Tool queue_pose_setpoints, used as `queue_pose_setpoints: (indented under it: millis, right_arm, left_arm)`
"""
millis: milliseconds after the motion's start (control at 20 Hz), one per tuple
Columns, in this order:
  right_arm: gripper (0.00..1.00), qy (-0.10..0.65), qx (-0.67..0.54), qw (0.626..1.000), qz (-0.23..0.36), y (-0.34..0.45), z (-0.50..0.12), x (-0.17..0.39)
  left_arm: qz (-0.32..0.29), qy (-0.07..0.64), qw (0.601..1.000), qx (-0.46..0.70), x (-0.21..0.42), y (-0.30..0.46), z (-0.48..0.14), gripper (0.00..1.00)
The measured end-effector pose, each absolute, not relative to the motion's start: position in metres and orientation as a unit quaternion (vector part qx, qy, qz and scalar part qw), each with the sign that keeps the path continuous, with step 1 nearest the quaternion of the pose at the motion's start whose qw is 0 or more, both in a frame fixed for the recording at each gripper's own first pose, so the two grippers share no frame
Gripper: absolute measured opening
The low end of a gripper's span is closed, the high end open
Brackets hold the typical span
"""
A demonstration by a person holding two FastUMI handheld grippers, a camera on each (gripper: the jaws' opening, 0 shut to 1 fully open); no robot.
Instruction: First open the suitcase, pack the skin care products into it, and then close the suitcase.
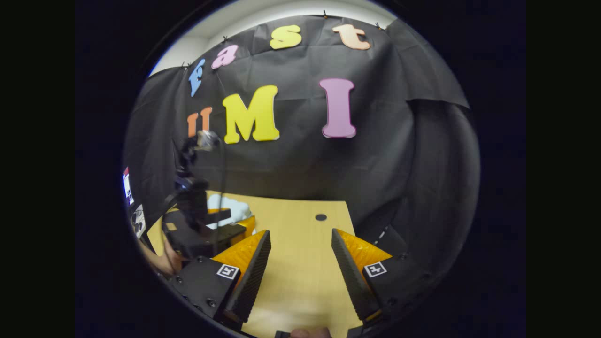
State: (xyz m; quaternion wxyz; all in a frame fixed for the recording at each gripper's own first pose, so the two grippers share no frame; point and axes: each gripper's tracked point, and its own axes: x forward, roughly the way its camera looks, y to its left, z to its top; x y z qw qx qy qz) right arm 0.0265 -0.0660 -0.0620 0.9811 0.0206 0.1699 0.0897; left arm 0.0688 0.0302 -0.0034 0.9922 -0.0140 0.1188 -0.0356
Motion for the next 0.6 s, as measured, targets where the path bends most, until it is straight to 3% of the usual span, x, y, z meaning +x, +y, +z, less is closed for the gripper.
queue_pose_setpoints:
  millis: [350, 600]
  right_arm:
    - [0.80, 0.039, 0.015, 0.997, 0.060, -0.027, 0.035, 0.056]
    - [0.81, 0.030, 0.016, 0.997, 0.062, -0.002, 0.043, 0.053]
  left_arm:
    - [0.044, 0.009, 0.999, -0.015, 0.020, 0.105, 0.134, 0.99]
    - [0.057, -0.010, 0.998, -0.015, -0.008, 0.116, 0.147, 0.98]
